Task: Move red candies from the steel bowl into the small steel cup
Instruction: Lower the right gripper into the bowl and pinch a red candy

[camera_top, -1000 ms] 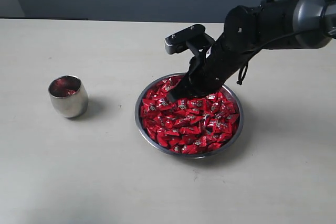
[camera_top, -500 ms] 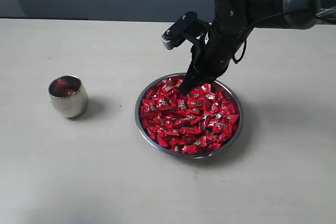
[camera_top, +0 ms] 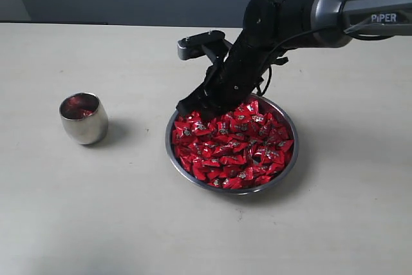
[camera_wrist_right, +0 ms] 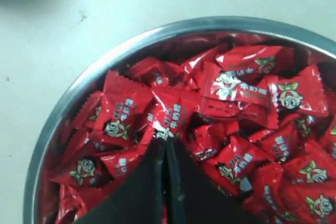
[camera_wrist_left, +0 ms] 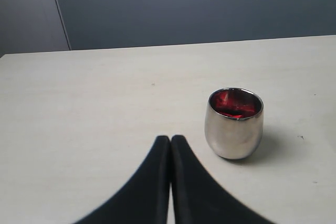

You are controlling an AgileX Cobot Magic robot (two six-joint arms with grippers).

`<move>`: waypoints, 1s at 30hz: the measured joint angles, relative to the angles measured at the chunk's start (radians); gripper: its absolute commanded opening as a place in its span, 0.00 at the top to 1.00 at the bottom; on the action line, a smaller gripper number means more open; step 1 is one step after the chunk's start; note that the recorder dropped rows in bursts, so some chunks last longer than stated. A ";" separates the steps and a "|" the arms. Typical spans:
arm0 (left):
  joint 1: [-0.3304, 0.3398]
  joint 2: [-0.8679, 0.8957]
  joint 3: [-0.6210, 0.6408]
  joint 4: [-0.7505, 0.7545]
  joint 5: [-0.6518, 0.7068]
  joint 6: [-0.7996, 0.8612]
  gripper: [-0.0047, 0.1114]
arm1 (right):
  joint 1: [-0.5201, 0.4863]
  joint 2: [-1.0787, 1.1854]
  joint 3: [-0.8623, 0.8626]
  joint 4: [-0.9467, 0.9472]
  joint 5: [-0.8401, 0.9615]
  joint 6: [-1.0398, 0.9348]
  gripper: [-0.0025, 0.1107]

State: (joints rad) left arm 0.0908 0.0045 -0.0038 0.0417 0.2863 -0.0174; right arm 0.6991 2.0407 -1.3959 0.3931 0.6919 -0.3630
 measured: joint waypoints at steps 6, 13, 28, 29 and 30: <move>0.000 0.000 0.000 0.000 0.000 0.000 0.96 | 0.000 0.000 0.000 0.034 -0.052 0.000 0.98; 0.000 0.000 0.000 0.000 0.000 0.000 0.96 | 0.000 0.000 -0.002 0.045 -0.065 0.000 0.98; 0.000 0.000 0.000 0.000 0.000 0.000 0.96 | 0.000 0.039 -0.002 0.081 -0.033 0.002 0.64; 0.000 0.000 0.000 0.000 0.000 0.000 0.96 | 0.000 0.039 -0.002 0.082 -0.036 0.002 0.64; 0.000 0.000 0.000 0.000 0.000 0.000 0.96 | 0.000 0.039 -0.002 0.084 -0.040 0.002 0.64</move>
State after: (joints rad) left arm 0.0908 0.0045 -0.0038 0.0417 0.2863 -0.0174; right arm 0.6991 2.0795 -1.3975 0.4768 0.6517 -0.3611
